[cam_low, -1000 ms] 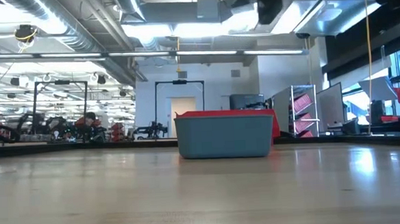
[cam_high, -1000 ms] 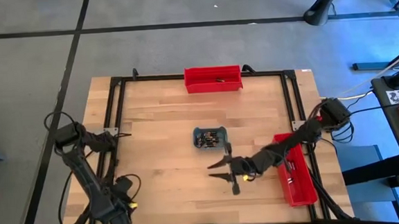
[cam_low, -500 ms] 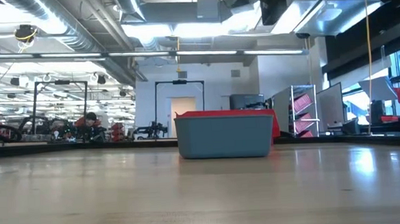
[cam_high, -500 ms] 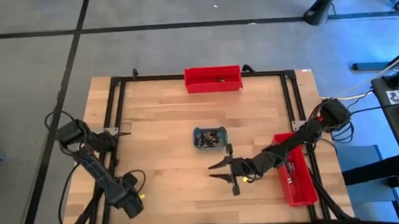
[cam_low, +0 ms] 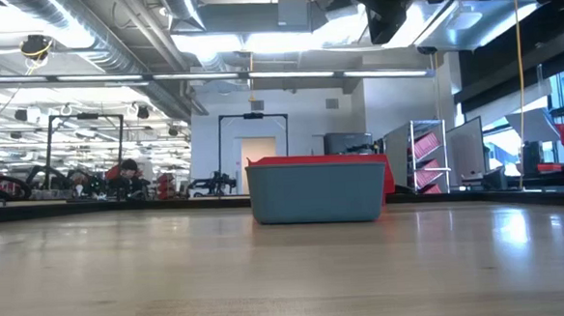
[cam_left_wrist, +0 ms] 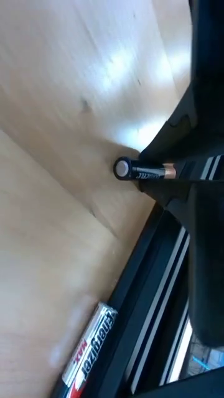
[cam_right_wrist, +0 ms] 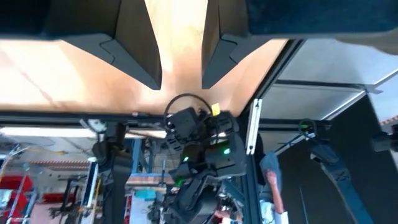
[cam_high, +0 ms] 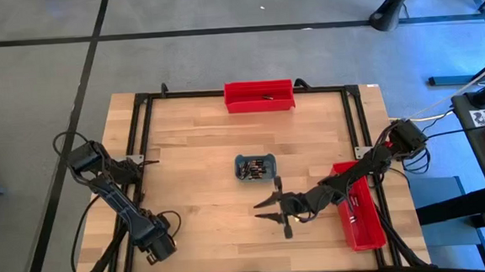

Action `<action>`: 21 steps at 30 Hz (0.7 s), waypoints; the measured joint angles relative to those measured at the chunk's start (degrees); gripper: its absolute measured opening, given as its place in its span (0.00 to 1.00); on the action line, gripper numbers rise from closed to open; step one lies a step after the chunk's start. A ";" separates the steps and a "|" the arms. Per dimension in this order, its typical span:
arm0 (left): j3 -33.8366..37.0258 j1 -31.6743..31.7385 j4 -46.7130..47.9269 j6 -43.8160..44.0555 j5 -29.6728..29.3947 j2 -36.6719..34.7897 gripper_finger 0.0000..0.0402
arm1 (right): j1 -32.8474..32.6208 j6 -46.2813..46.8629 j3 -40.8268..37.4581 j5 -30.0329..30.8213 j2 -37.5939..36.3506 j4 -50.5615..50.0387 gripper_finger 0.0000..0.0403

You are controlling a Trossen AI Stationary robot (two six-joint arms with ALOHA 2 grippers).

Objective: Sort batteries
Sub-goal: Put the black battery into the blue bin

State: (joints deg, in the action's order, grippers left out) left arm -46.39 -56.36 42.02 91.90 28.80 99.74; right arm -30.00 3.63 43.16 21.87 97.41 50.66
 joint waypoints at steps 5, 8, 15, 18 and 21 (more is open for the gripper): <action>0.37 0.67 -1.14 -3.47 -0.67 -0.36 0.04 | -0.04 2.45 0.00 -2.07 0.00 -2.33 0.29; -0.15 1.40 -2.13 -4.68 -6.38 -1.96 0.03 | -0.04 3.38 -0.01 -2.89 0.00 -3.34 0.29; -0.93 3.56 -7.75 -9.21 -34.16 -5.51 0.02 | -0.04 3.62 -0.02 -3.12 0.00 -3.36 0.29; -0.63 5.12 -13.10 -15.07 -47.64 -6.10 0.03 | -0.04 3.63 -0.02 -3.60 0.00 -3.27 0.29; -0.63 7.36 -20.45 -24.76 -56.44 -6.31 0.00 | -0.04 3.64 0.20 -5.78 0.00 -2.91 0.29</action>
State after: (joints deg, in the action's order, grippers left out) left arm -47.01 -49.00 21.57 67.14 -27.64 93.43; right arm -30.04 7.26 43.36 16.08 97.41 47.75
